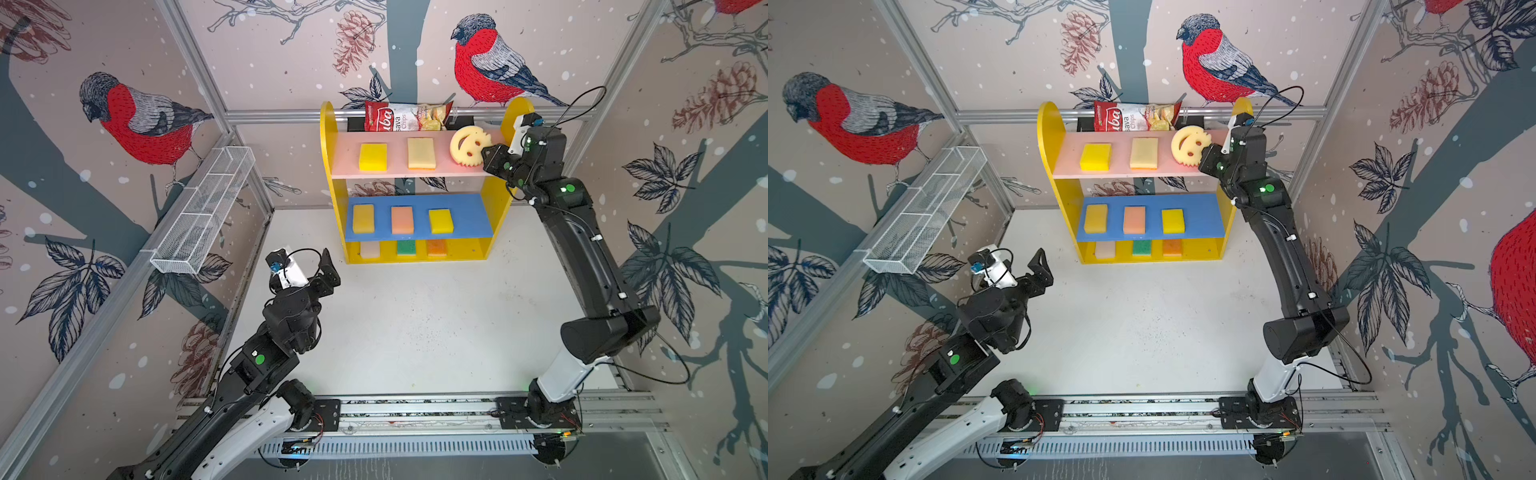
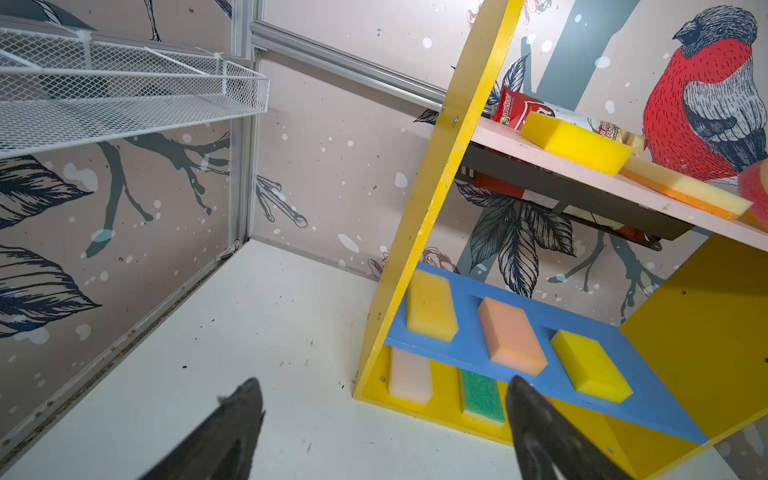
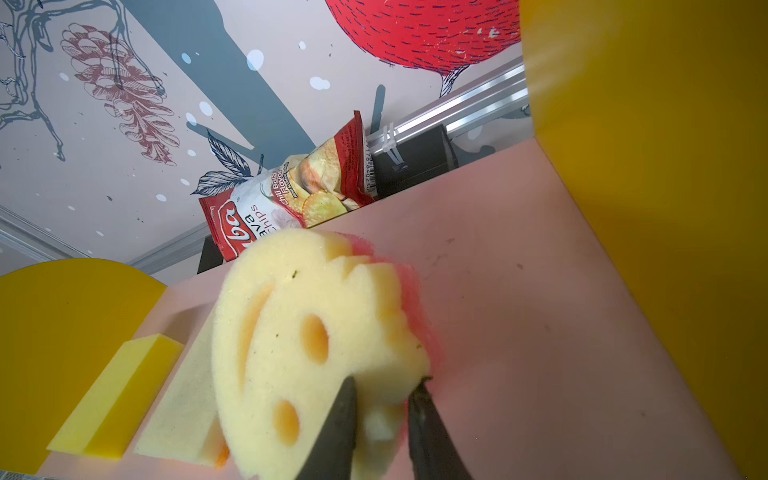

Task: Place and organize the cleaning sponges onto the shelf
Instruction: 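Lower the smiley sponge flat onto the pink top shelf with the right gripper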

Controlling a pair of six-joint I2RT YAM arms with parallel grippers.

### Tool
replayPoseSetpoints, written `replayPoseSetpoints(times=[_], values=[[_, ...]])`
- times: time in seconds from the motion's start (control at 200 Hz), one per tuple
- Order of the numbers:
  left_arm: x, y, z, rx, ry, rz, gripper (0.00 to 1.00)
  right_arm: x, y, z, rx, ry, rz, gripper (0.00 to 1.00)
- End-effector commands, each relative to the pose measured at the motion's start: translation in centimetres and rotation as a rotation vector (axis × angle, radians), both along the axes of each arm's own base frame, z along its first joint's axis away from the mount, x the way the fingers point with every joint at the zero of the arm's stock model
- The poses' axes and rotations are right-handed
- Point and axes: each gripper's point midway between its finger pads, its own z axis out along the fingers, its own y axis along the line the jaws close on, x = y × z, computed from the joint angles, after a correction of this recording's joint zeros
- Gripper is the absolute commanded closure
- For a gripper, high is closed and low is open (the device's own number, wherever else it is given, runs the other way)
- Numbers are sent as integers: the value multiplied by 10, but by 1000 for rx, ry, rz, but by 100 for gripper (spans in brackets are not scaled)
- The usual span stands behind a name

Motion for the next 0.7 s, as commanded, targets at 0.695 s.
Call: replayPoseSetpoints(times=[0.695], values=[[0, 6, 6, -4, -9, 32, 10, 8, -12, -10, -52, 6, -68, 62]])
